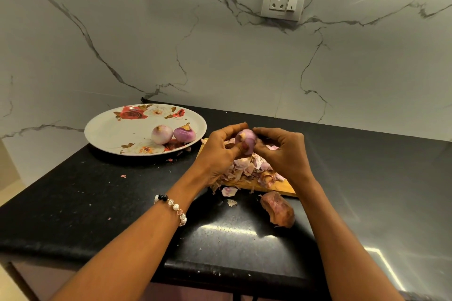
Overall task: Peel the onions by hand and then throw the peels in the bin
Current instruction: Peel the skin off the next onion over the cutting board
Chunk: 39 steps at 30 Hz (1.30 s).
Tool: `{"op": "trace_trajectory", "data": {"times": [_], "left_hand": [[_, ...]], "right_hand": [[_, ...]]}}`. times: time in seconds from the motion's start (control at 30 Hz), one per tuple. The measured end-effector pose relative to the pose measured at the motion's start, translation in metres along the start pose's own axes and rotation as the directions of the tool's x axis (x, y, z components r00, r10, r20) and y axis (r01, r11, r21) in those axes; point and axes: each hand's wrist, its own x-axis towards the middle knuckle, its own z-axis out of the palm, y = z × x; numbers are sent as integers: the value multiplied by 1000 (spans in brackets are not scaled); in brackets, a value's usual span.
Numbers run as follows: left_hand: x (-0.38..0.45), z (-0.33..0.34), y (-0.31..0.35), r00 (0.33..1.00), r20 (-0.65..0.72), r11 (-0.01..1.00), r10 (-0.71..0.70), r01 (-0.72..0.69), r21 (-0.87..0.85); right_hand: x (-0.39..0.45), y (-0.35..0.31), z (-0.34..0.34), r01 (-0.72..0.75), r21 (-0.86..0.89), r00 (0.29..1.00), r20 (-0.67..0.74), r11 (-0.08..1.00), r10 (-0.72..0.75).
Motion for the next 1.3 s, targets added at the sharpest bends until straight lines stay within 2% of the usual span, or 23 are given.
{"op": "trace_trajectory", "data": {"times": [0.33,0.5,0.63,0.83,1.0,1.13,1.3], "left_hand": [[0,1,-1,999,-46,999,27,-25,47],[-1,0,1,998,-63,1000,22,-23,-15],[-4,6,1,999,-26,999,26,-28,-44],[4,3,-2,998,-63,998,-20,16,-52],[4,1,-1,996,-64,988,-67,58,-144],[1,2,1,998,-41,998,-50,48,-40],[0,4,4,999,-25,999,-40,40,-1]], "right_hand": [[-1,-7,8,57,-169,998,-22,984,-62],[0,-11,12,23,-139,996,-81,990,-35],[1,-6,7,-80,-29,976,-204,996,73],[0,-3,6,-82,66,989,-118,994,90],[1,0,6,-60,131,996,-51,990,67],[2,5,4,-87,112,994,-53,990,93],[2,8,2,-85,54,993,-78,995,89]]}}
